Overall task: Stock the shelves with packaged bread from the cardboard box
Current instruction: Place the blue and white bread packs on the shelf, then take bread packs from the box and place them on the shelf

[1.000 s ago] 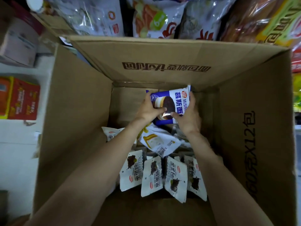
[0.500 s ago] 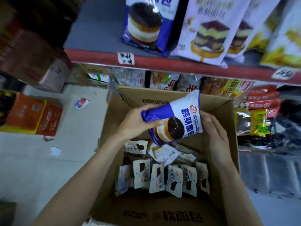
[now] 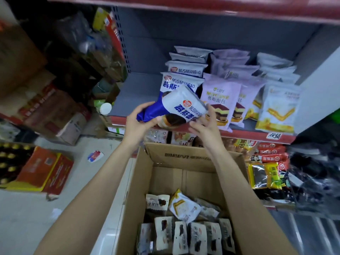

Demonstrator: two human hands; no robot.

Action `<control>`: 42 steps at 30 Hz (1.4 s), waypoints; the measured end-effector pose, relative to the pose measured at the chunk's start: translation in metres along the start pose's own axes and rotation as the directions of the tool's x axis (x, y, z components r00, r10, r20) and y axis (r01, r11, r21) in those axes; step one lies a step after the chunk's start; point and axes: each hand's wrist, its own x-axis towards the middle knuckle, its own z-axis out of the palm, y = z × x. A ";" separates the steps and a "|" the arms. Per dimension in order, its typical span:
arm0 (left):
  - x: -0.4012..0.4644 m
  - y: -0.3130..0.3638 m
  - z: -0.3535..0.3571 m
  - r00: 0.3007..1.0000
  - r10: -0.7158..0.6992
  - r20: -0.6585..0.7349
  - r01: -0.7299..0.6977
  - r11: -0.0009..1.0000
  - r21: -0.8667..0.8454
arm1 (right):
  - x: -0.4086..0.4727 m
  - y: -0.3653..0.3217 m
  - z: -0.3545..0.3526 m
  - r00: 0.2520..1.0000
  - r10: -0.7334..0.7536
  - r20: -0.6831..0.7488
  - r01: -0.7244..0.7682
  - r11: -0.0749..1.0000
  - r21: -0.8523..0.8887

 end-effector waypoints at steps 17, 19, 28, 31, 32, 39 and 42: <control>0.072 -0.033 0.014 0.995 0.053 0.081 -0.081 0.917 0.390 | 0.049 -0.004 0.008 0.995 -0.069 -0.069 0.068 0.998 -0.017; 0.073 -0.038 0.021 0.996 -0.020 0.086 -0.019 0.905 0.424 | 0.053 -0.012 0.011 0.991 -0.116 -0.060 0.111 0.991 -0.080; 0.067 -0.053 0.011 0.993 -0.108 0.055 0.063 0.847 0.528 | 0.031 0.001 0.006 0.974 -0.193 -0.116 0.134 0.910 -0.391; 0.049 -0.041 0.009 0.995 -0.089 -0.038 0.096 0.911 0.400 | 0.013 0.020 0.000 0.974 -0.169 -0.151 0.102 0.922 -0.373; 0.041 -0.037 0.009 0.991 -0.090 -0.099 0.118 0.935 0.336 | 0.006 0.027 -0.002 0.973 -0.161 -0.165 0.092 0.928 -0.362; -0.054 -0.057 0.019 0.975 0.037 -0.220 0.003 0.984 0.179 | -0.077 0.114 -0.045 0.998 0.058 -0.040 -0.070 0.821 -0.566; -0.100 -0.106 0.022 0.999 0.049 0.006 -0.047 0.915 0.400 | -0.105 0.175 -0.069 0.973 0.227 0.046 -0.113 0.640 -0.760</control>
